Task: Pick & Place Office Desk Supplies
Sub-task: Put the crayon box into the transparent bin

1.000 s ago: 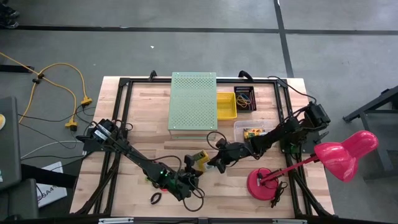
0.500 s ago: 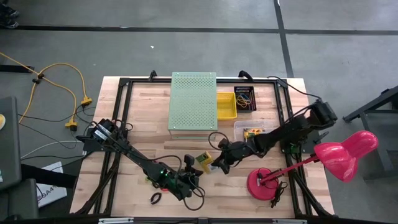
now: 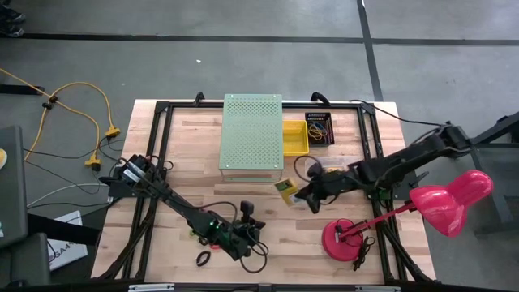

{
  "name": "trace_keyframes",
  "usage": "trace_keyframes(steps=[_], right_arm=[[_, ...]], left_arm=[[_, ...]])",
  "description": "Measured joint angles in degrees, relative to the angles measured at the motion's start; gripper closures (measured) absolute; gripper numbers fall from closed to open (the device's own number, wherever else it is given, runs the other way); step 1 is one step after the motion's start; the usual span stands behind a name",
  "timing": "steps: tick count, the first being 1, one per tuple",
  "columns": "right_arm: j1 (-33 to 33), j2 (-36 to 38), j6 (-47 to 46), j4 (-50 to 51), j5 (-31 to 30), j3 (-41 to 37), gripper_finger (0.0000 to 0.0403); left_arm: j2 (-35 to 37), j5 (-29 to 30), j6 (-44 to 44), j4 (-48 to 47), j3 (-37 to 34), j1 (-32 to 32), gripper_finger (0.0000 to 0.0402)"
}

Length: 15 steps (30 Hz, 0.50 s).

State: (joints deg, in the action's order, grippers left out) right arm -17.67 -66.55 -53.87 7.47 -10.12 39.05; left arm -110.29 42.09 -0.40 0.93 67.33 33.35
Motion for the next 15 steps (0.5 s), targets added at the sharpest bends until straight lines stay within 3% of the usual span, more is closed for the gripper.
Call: trace_keyframes(steps=[15], right_arm=[[0.0, 14.5, 3.2, 20.9, -3.8, 0.0, 0.0383]], left_arm=[[0.0, -1.3, 1.7, 0.1, 0.0, -1.8, 0.0401]])
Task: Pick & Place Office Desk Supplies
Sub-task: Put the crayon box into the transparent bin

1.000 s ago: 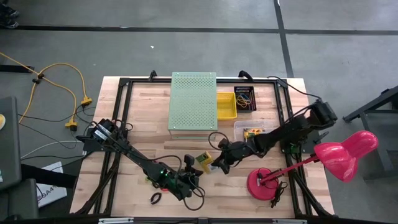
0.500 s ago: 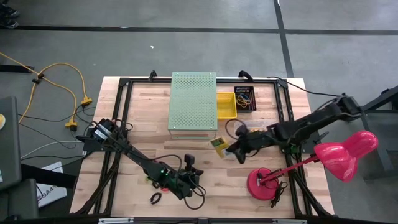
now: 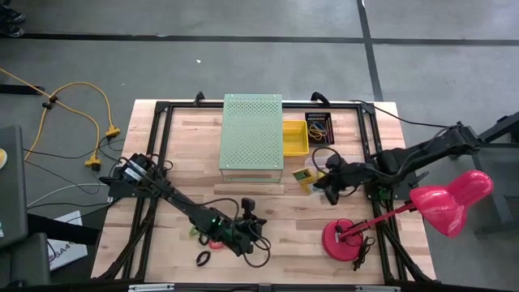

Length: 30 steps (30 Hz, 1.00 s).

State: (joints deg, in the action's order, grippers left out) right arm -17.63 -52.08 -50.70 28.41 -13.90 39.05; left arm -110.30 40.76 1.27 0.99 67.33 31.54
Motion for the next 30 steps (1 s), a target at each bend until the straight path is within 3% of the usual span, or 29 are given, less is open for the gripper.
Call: trace_keyframes(steps=[7, 15, 24, 30], right_arm=[[0.0, 4.7, 0.2, 13.8, -1.7, 0.0, 0.0383], [0.0, 8.8, 8.3, 23.0, -4.2, 0.0, 0.0383], [0.0, 6.6, 18.9, 28.5, -3.9, 0.0, 0.0383], [0.0, 2.6, 20.6, 28.6, -0.5, 0.0, 0.0382]], left_arm=[[0.0, -0.5, 0.6, 0.7, 0.0, -1.4, 0.0401], [0.0, -0.5, 1.7, 0.9, 0.0, -2.9, 0.0401], [0.0, -0.5, 1.8, 1.0, 0.0, -3.4, 0.0401], [0.0, -0.5, 2.1, 1.2, 0.0, -3.5, 0.0401]])
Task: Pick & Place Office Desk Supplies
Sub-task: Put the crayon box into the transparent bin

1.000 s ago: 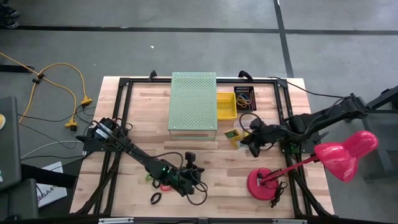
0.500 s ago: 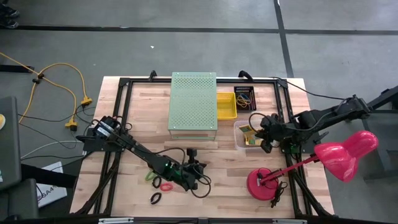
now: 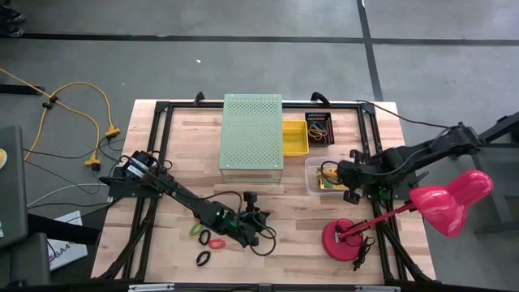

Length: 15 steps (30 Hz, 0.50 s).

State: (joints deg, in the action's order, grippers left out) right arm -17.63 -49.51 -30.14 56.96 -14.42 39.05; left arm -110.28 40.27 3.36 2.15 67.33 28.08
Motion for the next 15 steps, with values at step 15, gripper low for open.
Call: trace_keyframes(steps=[15], right_arm=[[0.0, -13.5, -1.1, 0.6, 7.8, 0.0, 0.0382]], left_arm=[[0.0, 0.0, 0.1, 0.1, 0.0, 0.0, 0.0401]])
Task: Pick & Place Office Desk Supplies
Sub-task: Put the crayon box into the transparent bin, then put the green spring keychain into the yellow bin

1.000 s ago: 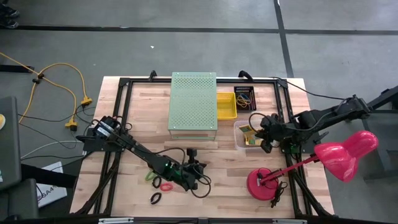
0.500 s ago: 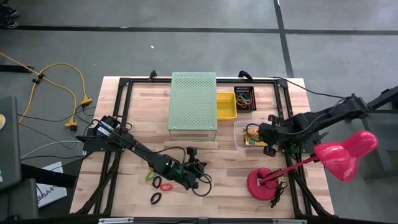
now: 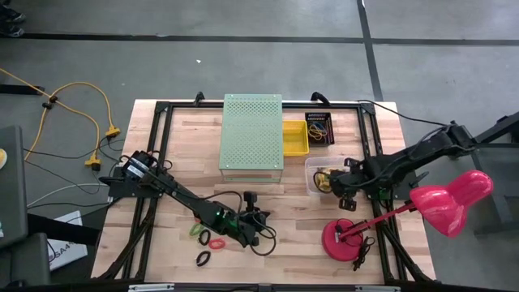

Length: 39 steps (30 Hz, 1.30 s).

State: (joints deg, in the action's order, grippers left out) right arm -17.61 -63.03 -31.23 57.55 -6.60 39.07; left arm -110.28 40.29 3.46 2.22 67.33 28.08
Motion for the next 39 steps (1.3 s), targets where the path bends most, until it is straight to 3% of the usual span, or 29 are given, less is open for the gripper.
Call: trace_keyframes(steps=[9, 15, 23, 35, 39], right_arm=[[0.0, -1.8, 0.0, -0.3, 0.7, 0.1, 0.0380], [0.0, -1.8, 0.0, -0.6, 0.4, 0.0, 0.0346], [0.0, -1.8, -2.0, -0.5, -5.1, 0.0, 0.0310], [0.0, -1.8, -10.7, 2.7, -14.4, 0.0, 0.0309], [0.0, -1.8, -12.5, 2.5, -14.3, 0.0, 0.0309]], left_arm=[[0.0, 0.0, 0.0, 0.0, 0.0, 0.0, 0.0401], [0.0, 0.0, 0.0, 0.0, 0.0, 0.0, 0.0401], [0.0, 0.0, 0.0, 0.0, 0.0, 0.0, 0.0401], [0.0, -5.2, 0.0, 0.0, 0.0, -0.2, 0.0401], [0.0, -5.2, 0.0, 0.0, 0.0, -0.2, 0.0401]])
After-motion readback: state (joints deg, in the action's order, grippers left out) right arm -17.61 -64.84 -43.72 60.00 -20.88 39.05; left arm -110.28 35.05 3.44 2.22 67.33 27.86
